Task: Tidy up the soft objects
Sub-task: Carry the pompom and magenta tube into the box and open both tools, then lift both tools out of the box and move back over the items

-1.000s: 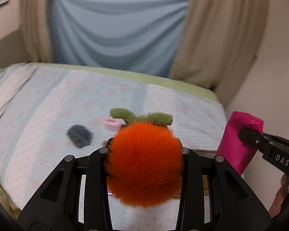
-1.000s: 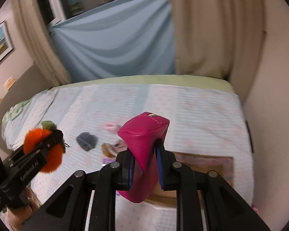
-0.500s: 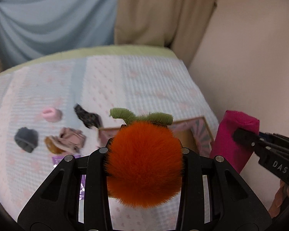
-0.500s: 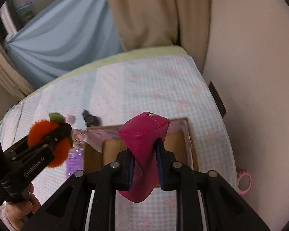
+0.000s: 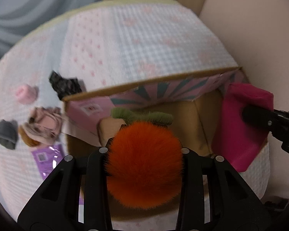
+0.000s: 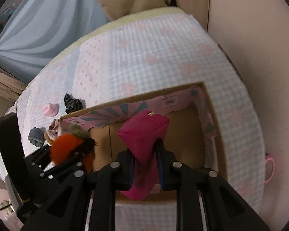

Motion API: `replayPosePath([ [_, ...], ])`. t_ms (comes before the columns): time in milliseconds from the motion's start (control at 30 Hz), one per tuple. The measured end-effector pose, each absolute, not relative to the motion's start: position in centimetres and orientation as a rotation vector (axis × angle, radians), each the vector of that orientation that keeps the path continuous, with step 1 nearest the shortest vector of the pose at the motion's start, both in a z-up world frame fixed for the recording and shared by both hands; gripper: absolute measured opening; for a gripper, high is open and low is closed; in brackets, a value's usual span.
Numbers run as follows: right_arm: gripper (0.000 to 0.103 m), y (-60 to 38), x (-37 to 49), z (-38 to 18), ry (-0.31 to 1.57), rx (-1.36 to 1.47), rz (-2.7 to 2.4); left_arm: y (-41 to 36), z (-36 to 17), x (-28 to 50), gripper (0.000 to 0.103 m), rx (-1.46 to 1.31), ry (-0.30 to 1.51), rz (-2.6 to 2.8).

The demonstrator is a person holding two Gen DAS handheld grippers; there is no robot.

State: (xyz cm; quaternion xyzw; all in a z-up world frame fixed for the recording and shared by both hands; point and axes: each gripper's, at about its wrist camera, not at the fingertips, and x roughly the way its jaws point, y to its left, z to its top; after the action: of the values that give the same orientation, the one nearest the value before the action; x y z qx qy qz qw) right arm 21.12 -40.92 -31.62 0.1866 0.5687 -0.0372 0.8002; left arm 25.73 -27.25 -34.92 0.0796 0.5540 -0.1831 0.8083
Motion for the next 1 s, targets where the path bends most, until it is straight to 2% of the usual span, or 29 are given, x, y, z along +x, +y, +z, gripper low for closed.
replayPosePath([
  [200,0.018,-41.3,22.7,-34.0,1.282,0.409,-0.076,-28.5,-37.9,26.7,0.032,0.232,1.231,-0.406],
  [267,0.018,-41.5,23.2,-34.7,1.313,0.416,-0.073,-28.8,-38.2,27.0,0.053,0.240,1.242,-0.423],
  [300,0.018,-41.5,23.4,-34.9,1.330,0.409,-0.071,-28.8,-38.3,27.0,0.084,0.242,1.244,-0.425],
  [333,0.020,-41.4,23.8,-35.3,1.355,0.388,-0.072,-28.9,-38.3,27.2,0.103,0.244,1.257,-0.442],
  [400,0.025,-41.3,24.2,-35.9,1.385,0.361,-0.076,-28.7,-38.1,27.0,0.103,0.264,1.247,-0.435],
  [433,0.041,-41.3,24.2,-36.2,1.386,0.373,-0.073,-28.4,-37.8,26.9,0.103,0.265,1.228,-0.436],
  [467,0.075,-41.6,24.1,-36.3,1.376,0.399,-0.066,-28.2,-37.6,26.7,0.103,0.263,1.223,-0.443],
  [500,0.094,-41.8,23.9,-36.4,1.359,0.425,-0.060,-28.0,-37.5,26.6,0.103,0.265,1.226,-0.450],
  [533,0.103,-41.9,23.8,-36.4,1.343,0.437,-0.058,-27.7,-37.4,26.3,0.103,0.279,1.232,-0.443],
  [1000,0.103,-41.0,22.5,-34.1,1.281,0.399,-0.048,-24.5,-35.6,25.4,0.103,0.215,1.229,-0.404],
])
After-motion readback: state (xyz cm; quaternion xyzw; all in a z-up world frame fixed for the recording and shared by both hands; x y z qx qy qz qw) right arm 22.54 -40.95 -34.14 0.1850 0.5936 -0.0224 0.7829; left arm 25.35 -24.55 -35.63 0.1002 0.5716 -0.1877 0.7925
